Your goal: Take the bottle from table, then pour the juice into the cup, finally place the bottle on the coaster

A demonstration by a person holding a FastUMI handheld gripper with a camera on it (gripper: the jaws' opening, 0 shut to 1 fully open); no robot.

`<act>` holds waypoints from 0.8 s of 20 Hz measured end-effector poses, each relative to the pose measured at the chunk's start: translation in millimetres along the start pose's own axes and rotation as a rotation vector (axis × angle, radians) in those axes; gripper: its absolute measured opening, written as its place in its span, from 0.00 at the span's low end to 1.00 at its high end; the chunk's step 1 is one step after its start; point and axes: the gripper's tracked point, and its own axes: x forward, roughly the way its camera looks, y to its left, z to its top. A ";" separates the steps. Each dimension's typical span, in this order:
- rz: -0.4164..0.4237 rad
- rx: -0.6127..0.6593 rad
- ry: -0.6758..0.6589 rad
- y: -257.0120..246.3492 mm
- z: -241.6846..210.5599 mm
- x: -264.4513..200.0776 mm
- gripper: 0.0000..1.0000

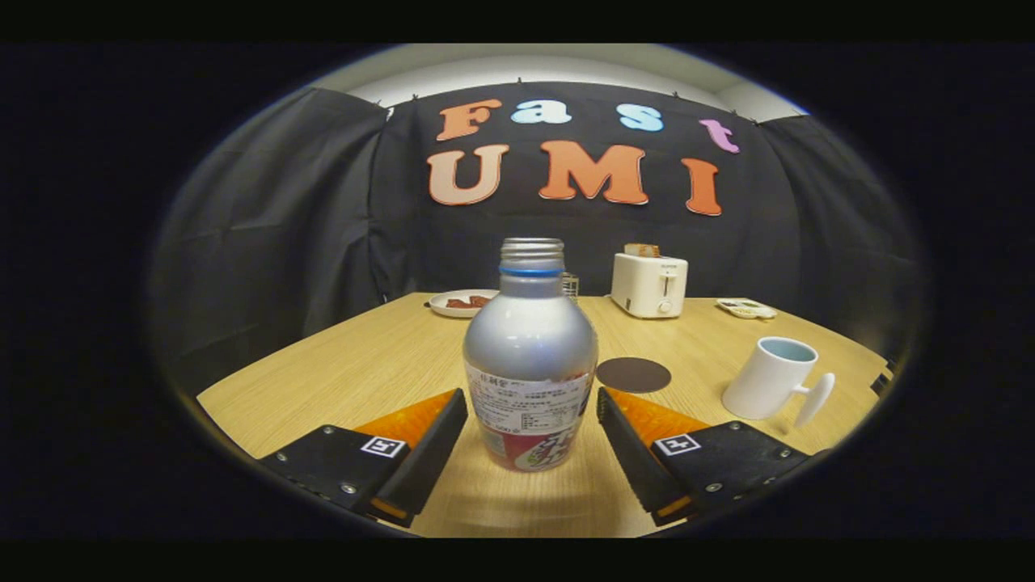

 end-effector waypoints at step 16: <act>0.014 0.033 -0.012 7.3 0.6 12.9 0.74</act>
